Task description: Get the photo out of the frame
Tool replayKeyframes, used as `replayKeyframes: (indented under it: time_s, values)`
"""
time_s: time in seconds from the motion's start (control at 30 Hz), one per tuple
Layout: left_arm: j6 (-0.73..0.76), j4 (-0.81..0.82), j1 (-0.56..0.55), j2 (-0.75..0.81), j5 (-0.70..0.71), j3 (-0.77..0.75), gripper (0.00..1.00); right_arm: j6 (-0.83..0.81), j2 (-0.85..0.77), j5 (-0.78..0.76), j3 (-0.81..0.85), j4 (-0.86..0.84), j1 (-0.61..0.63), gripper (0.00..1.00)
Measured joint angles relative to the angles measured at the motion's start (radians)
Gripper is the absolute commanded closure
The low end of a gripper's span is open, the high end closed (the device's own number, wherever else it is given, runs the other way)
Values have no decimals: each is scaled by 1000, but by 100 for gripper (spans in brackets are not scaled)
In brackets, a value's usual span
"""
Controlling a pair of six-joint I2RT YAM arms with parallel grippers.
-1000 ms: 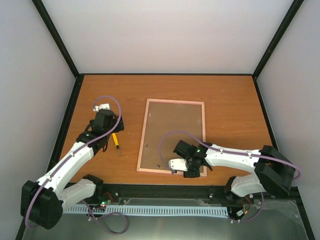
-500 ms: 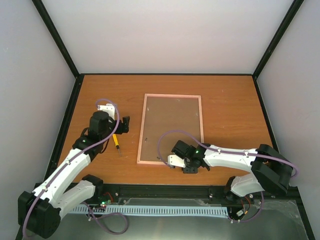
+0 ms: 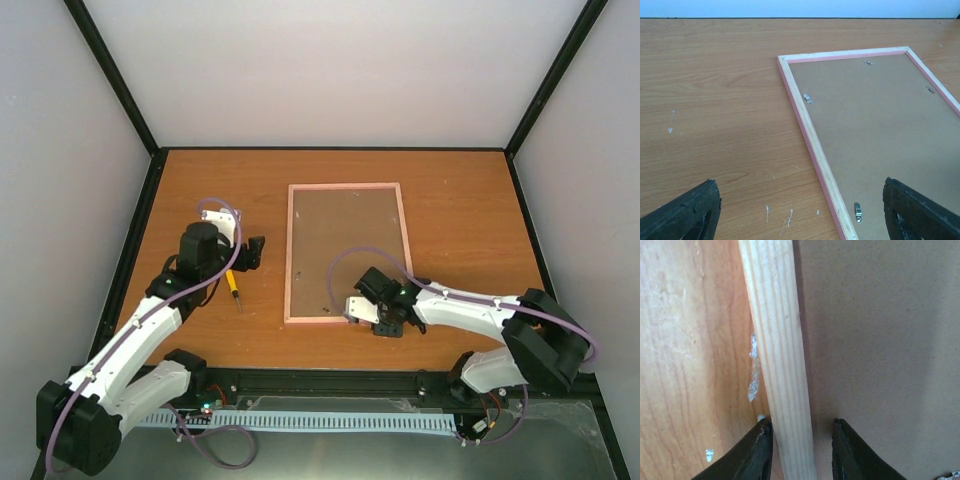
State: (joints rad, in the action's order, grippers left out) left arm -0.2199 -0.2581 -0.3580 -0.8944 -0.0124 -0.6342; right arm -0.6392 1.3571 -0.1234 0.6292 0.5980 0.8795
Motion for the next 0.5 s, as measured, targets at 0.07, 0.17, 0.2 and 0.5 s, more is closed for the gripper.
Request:
replayKeyframes:
  time_s: [0.07,0.17,0.2,0.5]
  values:
    - [4,0,0,-7,-1,0,16,0,17,1,15,1,-1,80]
    - [14,0,-1,-21,-10,0,22,-5,34,18,40,6,-4,91]
    - [18,0,-5,-21,-14,0,24,-11,33,28,43,9,-6,93]
    - [123,11,-333,-7,24,-2,25,-34,-147,140,132,266,-54,97]
